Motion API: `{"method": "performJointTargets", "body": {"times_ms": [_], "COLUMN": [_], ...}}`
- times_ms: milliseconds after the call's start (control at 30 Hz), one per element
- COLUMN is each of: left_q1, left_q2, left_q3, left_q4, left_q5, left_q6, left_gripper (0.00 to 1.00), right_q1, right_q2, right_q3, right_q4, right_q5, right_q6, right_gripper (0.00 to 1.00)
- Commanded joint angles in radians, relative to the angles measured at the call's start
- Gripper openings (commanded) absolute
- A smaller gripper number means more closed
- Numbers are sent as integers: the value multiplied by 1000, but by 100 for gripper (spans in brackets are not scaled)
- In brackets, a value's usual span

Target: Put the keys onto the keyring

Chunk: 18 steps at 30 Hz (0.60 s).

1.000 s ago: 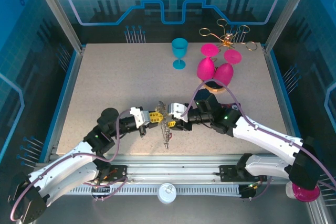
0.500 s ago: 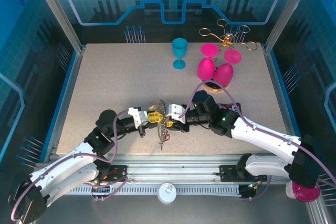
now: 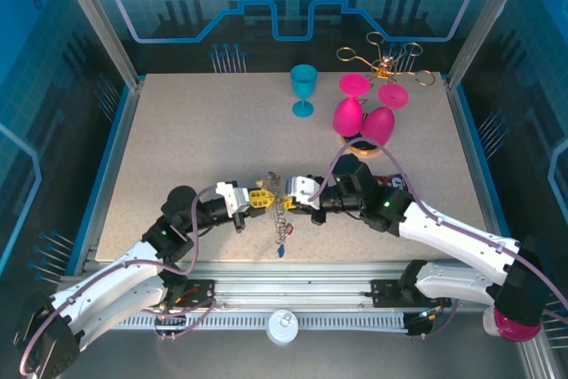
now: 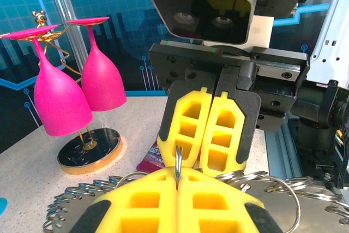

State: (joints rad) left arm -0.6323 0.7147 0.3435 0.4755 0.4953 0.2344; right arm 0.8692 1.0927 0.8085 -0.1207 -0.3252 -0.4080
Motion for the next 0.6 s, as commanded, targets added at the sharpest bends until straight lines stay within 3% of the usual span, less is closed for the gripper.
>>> {"method": "performJointTargets", "body": {"times_ms": [0, 567], "left_q1": [15, 16], "left_q2": [-27, -3], "left_q3": [2, 48], "left_q4": [33, -100], "left_q5": [20, 21], "left_q6": [8, 71], "left_gripper": [0, 0], "right_q1": [-13, 33], "right_q2": [-23, -7], "right_q3": [10, 140], "right_q4": [-67, -154], "right_q5": [35, 130], "right_q6": [-24, -109], "right_gripper": [0, 0]}}
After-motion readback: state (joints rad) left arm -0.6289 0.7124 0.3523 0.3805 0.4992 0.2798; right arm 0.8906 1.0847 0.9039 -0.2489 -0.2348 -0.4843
